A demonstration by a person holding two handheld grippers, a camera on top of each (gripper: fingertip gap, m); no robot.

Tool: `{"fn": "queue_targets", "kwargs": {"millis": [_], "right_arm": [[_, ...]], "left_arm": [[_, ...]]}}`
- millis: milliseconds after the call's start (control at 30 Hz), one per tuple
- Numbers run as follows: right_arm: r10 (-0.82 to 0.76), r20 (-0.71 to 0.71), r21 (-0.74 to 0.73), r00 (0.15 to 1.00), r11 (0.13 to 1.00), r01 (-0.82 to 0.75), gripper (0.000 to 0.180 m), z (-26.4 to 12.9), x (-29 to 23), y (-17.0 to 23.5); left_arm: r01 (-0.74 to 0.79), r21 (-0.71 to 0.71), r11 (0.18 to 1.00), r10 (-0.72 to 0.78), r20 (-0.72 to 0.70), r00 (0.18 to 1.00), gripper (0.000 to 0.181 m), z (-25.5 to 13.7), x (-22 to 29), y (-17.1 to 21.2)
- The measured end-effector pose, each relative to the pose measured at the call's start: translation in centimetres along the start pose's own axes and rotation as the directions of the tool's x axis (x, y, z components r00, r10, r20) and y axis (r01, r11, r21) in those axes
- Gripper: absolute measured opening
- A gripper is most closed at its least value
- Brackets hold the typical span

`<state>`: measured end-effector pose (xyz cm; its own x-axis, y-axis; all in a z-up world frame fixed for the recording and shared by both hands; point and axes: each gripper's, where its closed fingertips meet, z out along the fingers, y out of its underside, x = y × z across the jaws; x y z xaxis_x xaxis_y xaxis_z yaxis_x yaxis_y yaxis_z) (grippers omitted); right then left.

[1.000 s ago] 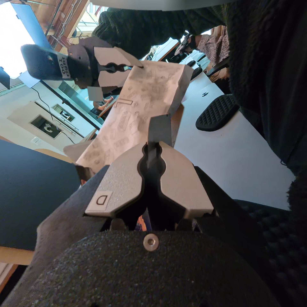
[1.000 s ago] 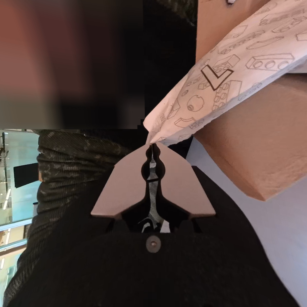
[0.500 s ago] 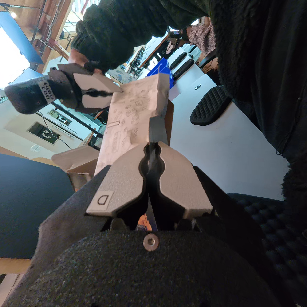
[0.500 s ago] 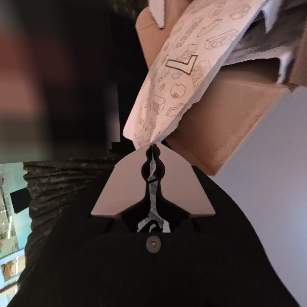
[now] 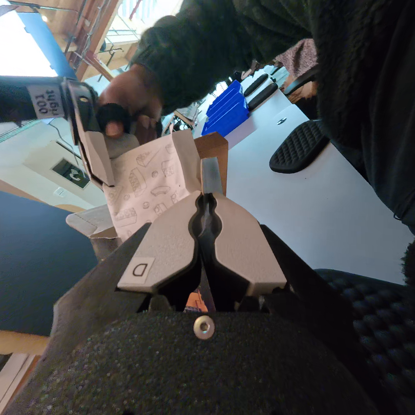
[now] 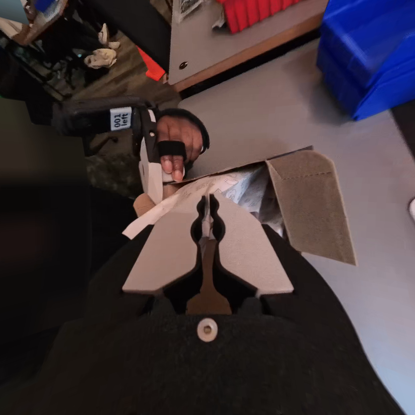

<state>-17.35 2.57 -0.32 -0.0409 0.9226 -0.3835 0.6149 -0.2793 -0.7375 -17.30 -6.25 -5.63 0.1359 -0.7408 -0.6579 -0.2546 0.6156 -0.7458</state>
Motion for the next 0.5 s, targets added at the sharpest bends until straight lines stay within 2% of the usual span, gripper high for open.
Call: {"fn": "queue_targets", "kwargs": {"millis": [33, 100, 200, 267, 333, 433, 500], "right_arm": [[-0.070, -0.032, 0.041, 0.997, 0.997, 0.071, 0.005, 0.4, 0.2, -0.7], [-0.203, -0.054, 0.105, 0.978, 0.972, 0.208, 0.013, 0.6, -0.1, -1.6], [-0.411, -0.121, 0.162, 0.903, 0.890, 0.427, 0.042, 0.0, -1.6, -2.8], [-0.630, -0.271, 0.063, 0.728, 0.743, 0.666, 0.047, -1.2, -2.0, -3.1], [-0.782, -0.341, -0.069, 0.521, 0.574, 0.816, 0.056, -1.7, -3.1, -2.9], [-0.910, -0.319, -0.302, 0.264, 0.362, 0.882, 0.063, -1.4, -3.9, -1.8], [-0.954, -0.260, -0.423, 0.150, 0.253, 0.870, 0.055, -1.1, -3.3, -0.8]], "left_arm": [[0.011, 0.006, 1.000, -0.011, 0.012, 1.000, 0.002, -0.4, -0.4, 0.1], [0.037, 0.030, 0.999, -0.037, 0.023, 0.999, 0.002, -1.2, -0.9, 0.1], [0.074, 0.062, 0.995, -0.077, 0.053, 0.996, 0.004, -2.4, -1.8, 0.3], [0.089, 0.078, 0.993, -0.092, 0.044, 0.995, 0.003, -3.1, -2.1, 0.4], [0.092, 0.095, 0.991, -0.095, 0.037, 0.995, 0.003, -3.6, -2.3, 0.4], [0.108, 0.115, 0.987, -0.109, 0.001, 0.994, 0.003, -4.2, -2.5, 0.5], [0.123, 0.123, 0.985, -0.121, -0.027, 0.992, 0.003, -4.3, -2.7, 0.6]]}}
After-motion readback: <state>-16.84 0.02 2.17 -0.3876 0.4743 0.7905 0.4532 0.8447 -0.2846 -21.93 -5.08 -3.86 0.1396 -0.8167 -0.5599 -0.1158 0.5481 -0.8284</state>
